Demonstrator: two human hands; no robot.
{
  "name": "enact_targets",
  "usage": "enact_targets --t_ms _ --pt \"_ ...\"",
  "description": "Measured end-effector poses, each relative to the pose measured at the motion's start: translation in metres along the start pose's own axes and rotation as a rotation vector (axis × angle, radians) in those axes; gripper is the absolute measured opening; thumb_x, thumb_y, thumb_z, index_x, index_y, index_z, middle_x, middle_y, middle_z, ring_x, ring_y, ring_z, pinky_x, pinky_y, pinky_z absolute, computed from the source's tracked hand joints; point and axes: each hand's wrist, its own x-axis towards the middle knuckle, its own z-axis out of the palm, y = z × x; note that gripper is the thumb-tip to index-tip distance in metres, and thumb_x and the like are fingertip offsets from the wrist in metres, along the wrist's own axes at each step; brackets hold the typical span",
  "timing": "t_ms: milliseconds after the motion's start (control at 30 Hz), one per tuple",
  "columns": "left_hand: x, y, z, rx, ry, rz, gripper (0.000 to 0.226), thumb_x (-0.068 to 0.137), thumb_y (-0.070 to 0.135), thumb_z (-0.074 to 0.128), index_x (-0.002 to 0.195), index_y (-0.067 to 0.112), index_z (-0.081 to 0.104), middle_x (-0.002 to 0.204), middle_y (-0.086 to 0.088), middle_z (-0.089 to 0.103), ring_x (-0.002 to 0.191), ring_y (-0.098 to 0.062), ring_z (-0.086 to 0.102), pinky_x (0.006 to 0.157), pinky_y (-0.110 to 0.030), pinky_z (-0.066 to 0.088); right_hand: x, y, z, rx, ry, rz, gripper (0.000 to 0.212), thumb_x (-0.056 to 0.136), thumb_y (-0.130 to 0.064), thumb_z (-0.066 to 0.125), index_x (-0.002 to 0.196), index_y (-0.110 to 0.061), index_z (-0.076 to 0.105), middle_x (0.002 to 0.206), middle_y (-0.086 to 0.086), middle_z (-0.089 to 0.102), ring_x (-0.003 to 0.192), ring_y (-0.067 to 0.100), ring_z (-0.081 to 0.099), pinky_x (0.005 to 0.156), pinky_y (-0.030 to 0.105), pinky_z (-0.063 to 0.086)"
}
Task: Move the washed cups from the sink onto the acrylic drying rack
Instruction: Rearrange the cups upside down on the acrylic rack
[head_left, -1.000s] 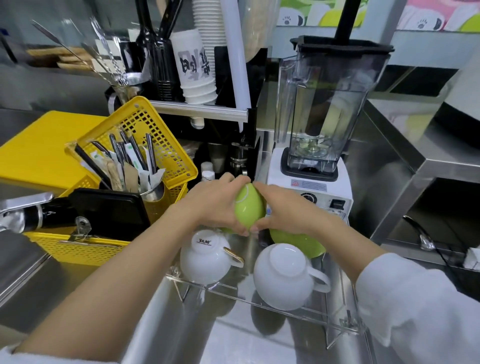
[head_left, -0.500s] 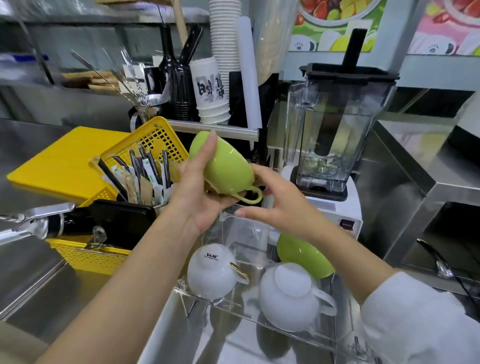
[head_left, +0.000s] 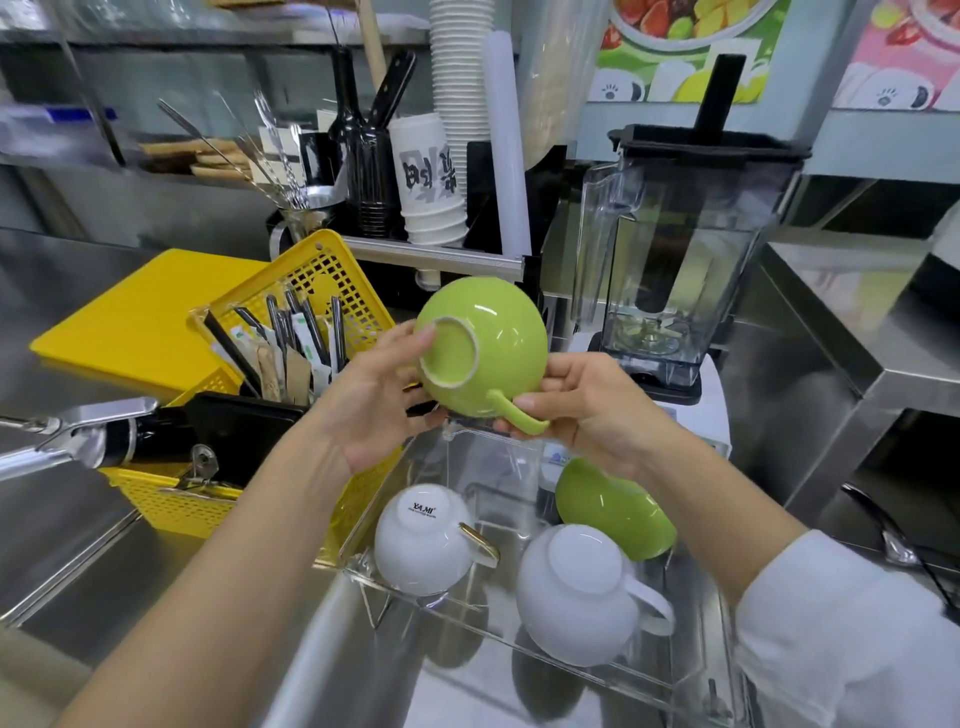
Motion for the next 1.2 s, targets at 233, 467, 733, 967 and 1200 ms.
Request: enact_targets --t_ms 233,467,733,967,1200 --pt "0.014 -0.012 0.006 -0.327 0.104 0.029 0.042 0.071 0.033 0.062 0.106 0.010 0.064 0.118 -0.011 0.064 0.116 -0.029 0.056 0.094 -0.046 0.047 -0.002 -0.005 -0.005 -0.109 0.152 0.007 0.027 0.083 -0.003 0.059 0.109 -0.001 0.055 0.081 0.013 0.070 0.059 0.021 0.067 0.055 0.029 0.059" --pt "0.021 -0.017 -0.001 -0.344 0.266 -0.093 0.046 0.084 0.035 0.060 0.120 0.006 0.058 0.119 -0.017 0.065 0.103 -0.034 0.063 0.065 -0.054 0.057 -0.005 0.004 -0.001 -1.084 0.175 -0.190 0.025 0.077 -0.020 0.071 0.099 -0.013 0.062 0.091 0.009 0.066 0.082 0.019 0.061 0.078 0.035 0.052" --pt "0.023 -0.023 0.007 0.269 0.139 -0.200 0.077 0.060 0.053 0.076 0.122 0.016 0.053 0.116 -0.007 0.067 0.102 -0.025 0.065 0.091 -0.044 0.051 0.002 0.022 -0.007 -1.382 0.182 -0.027 0.027 0.083 -0.028 0.064 0.077 -0.013 0.042 0.071 0.004 0.048 0.071 0.027 0.046 0.056 0.034 0.033" --pt "0.041 -0.043 -0.009 0.764 0.196 -0.243 0.136 0.012 0.066 0.085 0.131 0.017 0.040 0.121 -0.002 0.060 0.107 -0.023 0.060 0.092 -0.041 0.051 0.011 0.035 -0.013 -1.472 0.055 0.112 0.042 0.083 -0.033 0.063 0.057 -0.023 0.031 0.063 -0.003 0.041 0.074 0.028 0.044 0.066 0.032 0.028" --pt "0.032 -0.037 0.006 1.140 0.184 -0.238 0.063 0.060 0.061 0.073 0.096 0.013 0.055 0.095 -0.004 0.060 0.078 -0.014 0.054 0.055 -0.024 0.039 0.009 0.034 -0.021 -1.539 -0.006 0.075 0.036 0.083 -0.032 0.063 0.059 -0.019 0.039 0.061 -0.004 0.042 0.070 0.025 0.042 0.066 0.031 0.023"
